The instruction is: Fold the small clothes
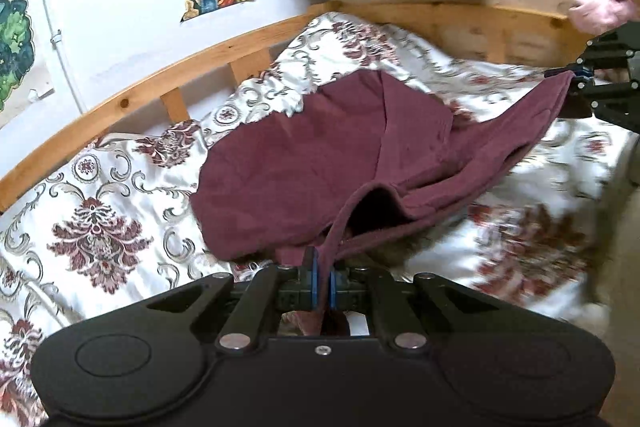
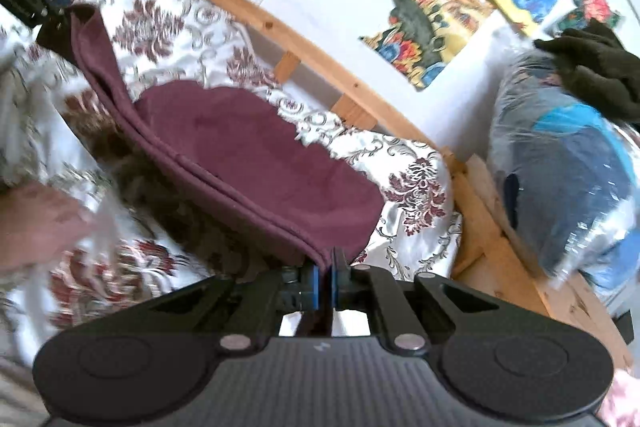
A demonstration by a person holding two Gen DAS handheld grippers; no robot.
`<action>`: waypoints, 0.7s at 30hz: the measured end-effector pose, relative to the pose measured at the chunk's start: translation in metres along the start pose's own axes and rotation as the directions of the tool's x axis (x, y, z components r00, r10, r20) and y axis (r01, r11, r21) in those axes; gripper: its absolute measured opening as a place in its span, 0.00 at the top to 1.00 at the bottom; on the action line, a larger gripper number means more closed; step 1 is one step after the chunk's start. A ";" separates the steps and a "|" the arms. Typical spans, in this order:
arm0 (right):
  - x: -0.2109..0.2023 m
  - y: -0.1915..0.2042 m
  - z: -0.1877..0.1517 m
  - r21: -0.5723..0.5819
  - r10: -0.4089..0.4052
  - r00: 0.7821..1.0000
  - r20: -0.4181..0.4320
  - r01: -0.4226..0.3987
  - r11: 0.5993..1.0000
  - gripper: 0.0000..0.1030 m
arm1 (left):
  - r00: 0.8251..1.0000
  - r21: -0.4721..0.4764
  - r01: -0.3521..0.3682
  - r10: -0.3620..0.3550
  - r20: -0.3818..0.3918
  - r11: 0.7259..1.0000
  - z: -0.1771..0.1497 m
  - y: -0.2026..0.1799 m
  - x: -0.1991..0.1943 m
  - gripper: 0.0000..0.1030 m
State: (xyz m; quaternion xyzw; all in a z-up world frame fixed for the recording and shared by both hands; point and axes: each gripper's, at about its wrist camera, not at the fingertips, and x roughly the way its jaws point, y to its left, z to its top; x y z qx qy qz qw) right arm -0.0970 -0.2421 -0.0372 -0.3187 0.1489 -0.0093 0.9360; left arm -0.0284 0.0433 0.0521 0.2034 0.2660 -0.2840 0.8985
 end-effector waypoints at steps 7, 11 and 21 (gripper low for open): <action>-0.032 -0.013 0.014 0.066 -0.018 0.999 0.049 0.014 0.998 0.93 | 1.000 0.006 -0.001 0.001 0.017 1.000 0.016 -0.003 -0.028 0.95; -0.004 -0.023 0.021 0.086 -0.063 0.995 0.074 0.057 0.995 0.93 | 0.997 0.014 -0.078 0.078 -0.001 0.997 0.046 0.006 -0.004 0.95; 0.122 -0.056 0.046 0.240 -0.203 0.972 0.117 0.171 0.956 0.93 | 0.959 0.036 -0.242 0.245 -0.140 0.970 0.139 0.051 0.102 0.94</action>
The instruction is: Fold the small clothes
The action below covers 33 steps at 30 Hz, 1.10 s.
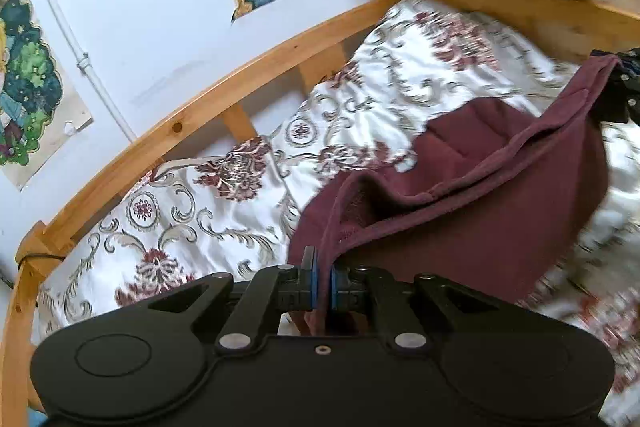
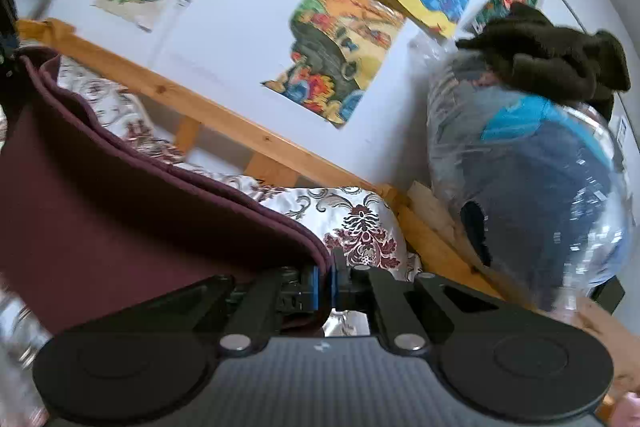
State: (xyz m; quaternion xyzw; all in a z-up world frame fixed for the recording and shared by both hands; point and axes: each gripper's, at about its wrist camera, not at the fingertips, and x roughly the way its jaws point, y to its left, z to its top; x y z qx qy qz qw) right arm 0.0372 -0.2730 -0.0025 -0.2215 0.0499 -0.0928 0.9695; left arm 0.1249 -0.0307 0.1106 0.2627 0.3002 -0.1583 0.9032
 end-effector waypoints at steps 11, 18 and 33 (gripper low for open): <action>0.144 0.028 -0.019 0.014 0.005 0.992 -0.124 -0.004 1.000 0.93 | 0.986 -0.027 -0.076 0.071 -0.153 0.997 0.030 0.001 0.160 0.93; 0.185 0.048 -0.042 0.006 0.053 0.982 -0.180 -0.053 0.999 0.90 | 0.958 -0.058 -0.051 0.033 -0.285 0.997 0.010 0.006 0.222 0.89; 0.203 0.037 -0.059 0.141 0.095 0.963 -0.251 -0.061 0.988 0.26 | 0.948 -0.148 -0.184 0.135 -0.288 0.972 0.000 0.033 0.223 0.26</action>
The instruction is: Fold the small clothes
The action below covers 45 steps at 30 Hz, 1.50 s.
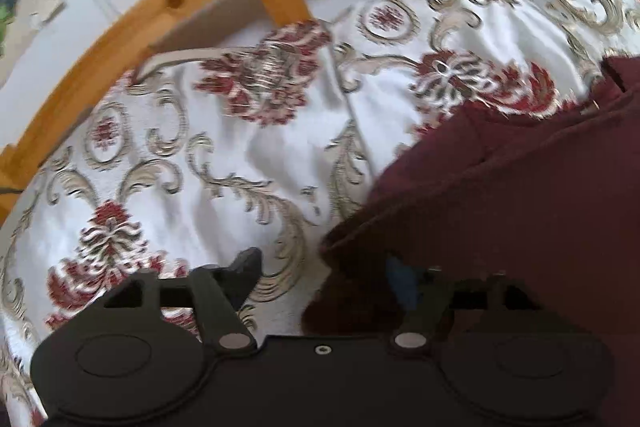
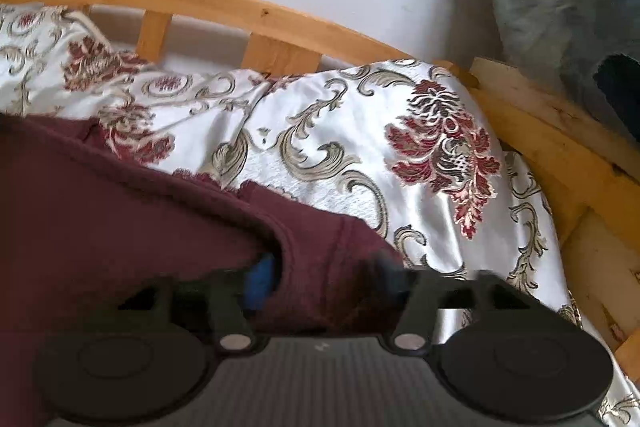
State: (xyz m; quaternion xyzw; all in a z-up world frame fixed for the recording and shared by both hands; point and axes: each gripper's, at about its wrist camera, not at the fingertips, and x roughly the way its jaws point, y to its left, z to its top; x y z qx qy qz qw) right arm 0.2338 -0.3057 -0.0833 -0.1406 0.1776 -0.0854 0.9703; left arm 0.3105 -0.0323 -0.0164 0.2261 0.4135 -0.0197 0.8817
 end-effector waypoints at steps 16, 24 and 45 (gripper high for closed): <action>-0.026 0.019 -0.026 -0.297 0.017 0.999 -0.050 -0.032 0.954 0.00 | 0.999 -0.055 0.003 0.000 0.055 0.999 -0.063 -0.035 -0.025 0.07; -0.002 -0.037 -0.025 0.010 -0.038 0.996 -0.082 0.039 0.999 0.00 | 0.998 -0.067 -0.010 0.014 0.063 0.998 -0.073 -0.027 -0.023 0.08; -0.012 -0.076 -0.028 0.329 0.059 0.998 -0.026 -0.048 0.943 0.00 | 1.000 -0.188 0.022 -0.024 -0.007 0.982 -0.087 -0.007 -0.009 0.07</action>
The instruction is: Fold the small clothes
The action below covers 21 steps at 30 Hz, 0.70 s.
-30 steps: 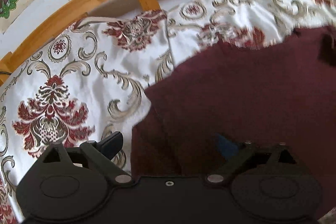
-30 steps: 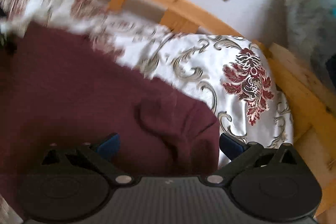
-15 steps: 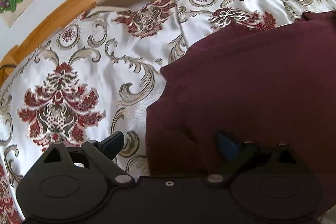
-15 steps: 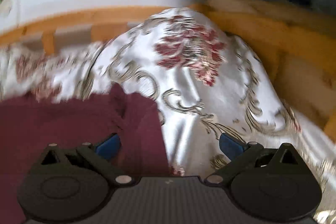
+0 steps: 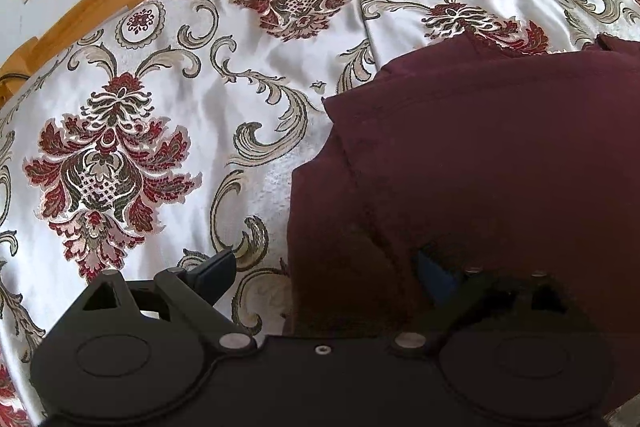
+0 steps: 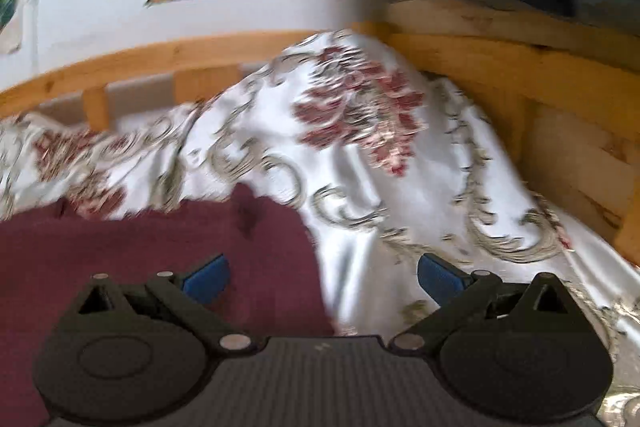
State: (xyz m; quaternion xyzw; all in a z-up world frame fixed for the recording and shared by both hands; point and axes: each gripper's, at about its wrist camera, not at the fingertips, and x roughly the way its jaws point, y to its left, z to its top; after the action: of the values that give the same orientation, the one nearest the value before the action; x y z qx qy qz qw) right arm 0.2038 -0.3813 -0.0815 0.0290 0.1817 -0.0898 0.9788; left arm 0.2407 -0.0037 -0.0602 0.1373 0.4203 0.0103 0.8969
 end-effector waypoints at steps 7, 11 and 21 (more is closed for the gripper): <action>0.011 -0.016 -0.011 0.117 -0.070 0.995 -0.069 0.078 0.990 0.00 | 1.000 -0.070 0.019 -0.021 -0.021 0.997 -0.003 0.009 0.006 0.02; 0.010 -0.017 -0.013 0.136 -0.058 0.995 -0.076 0.068 0.988 0.00 | 0.996 -0.172 0.061 -0.071 -0.052 0.983 -0.005 0.022 0.013 0.01; 0.007 -0.029 -0.009 0.225 -0.055 0.995 -0.085 0.073 0.972 0.00 | 0.996 -0.193 0.093 -0.093 0.010 0.977 -0.011 0.024 0.003 0.05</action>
State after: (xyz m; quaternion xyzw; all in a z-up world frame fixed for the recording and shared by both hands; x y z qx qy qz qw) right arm 0.2021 -0.4101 -0.0929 0.1387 0.2091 -0.1402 0.9578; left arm 0.2369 0.0225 -0.0628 0.0300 0.4230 0.0090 0.9056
